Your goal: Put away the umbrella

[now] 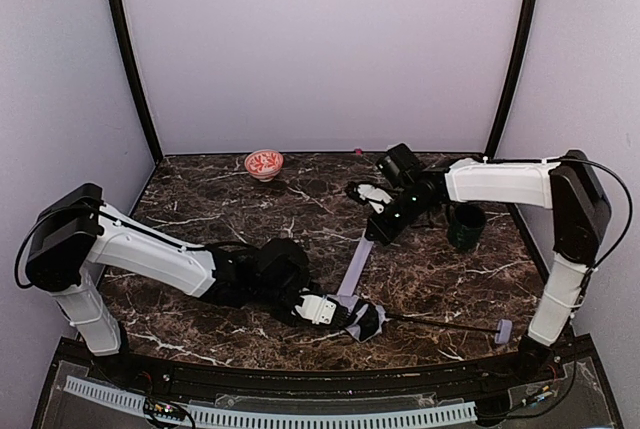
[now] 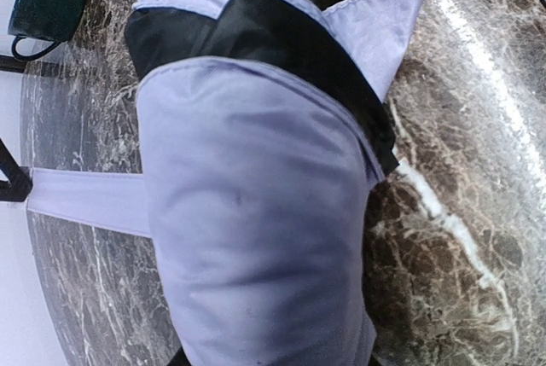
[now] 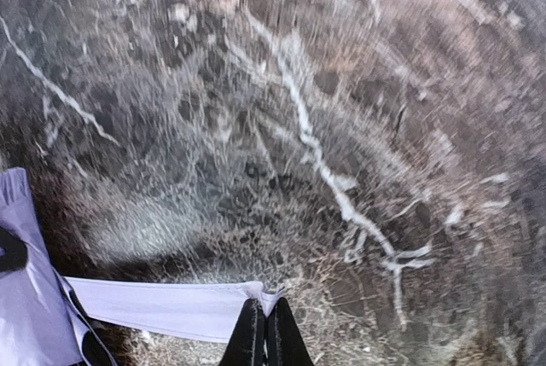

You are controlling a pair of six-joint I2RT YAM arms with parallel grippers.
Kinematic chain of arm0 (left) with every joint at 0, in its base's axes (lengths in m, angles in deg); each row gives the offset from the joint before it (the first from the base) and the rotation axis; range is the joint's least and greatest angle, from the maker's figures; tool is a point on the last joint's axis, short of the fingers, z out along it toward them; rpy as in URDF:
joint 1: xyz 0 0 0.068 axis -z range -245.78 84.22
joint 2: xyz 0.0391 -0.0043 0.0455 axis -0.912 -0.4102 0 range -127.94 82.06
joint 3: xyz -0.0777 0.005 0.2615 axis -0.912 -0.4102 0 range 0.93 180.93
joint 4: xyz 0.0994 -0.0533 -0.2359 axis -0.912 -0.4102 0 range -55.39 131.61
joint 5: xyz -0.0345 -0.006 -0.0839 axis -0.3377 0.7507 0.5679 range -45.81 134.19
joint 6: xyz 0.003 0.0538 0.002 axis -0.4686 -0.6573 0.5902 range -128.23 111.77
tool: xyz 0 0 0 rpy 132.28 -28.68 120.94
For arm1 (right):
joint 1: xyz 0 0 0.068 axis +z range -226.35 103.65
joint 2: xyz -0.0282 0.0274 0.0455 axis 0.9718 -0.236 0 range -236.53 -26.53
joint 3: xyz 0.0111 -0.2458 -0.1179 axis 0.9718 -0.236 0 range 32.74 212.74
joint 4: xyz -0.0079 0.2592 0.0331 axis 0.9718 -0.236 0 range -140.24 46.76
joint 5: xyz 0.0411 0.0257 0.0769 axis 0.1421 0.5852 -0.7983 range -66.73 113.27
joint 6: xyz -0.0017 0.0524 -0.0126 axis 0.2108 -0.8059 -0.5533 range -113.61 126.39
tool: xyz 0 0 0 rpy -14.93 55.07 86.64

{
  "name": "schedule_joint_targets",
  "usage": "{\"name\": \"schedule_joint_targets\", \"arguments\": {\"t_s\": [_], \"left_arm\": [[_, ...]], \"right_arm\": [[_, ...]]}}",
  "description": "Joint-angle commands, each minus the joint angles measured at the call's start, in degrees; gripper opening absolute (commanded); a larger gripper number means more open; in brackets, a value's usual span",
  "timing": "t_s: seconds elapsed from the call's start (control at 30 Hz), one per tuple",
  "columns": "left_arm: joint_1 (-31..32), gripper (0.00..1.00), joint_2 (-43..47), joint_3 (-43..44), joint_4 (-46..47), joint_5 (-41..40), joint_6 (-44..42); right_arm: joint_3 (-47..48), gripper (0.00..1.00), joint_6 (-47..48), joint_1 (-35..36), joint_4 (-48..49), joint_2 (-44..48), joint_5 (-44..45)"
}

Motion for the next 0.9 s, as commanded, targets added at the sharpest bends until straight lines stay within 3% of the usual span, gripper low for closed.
{"name": "schedule_joint_targets", "arguments": {"t_s": [0.0, 0.27, 0.5, 0.7, 0.87], "left_arm": [[3.0, 0.0, 0.7, -0.9, -11.1, 1.1, -5.2], [3.7, 0.0, -1.9, 2.9, -15.0, 4.1, -6.2], [-3.9, 0.0, -6.9, 8.2, -19.4, 16.5, 13.4], [-9.2, 0.0, -13.8, 14.8, -27.2, 25.7, 21.6], [-13.3, 0.0, -16.5, 17.0, -27.3, 34.3, 27.7]], "right_arm": [[0.4, 0.0, -1.1, -1.8, 11.5, 4.1, 10.8], [3.3, 0.0, 0.7, -1.8, 12.7, 5.4, 15.5], [1.8, 0.0, 0.0, 1.0, 11.1, 10.9, 6.7], [-5.2, 0.0, -4.2, 4.1, 15.3, 18.3, -1.9], [-11.5, 0.0, -6.4, 7.0, 17.2, 21.4, -2.9]]}}
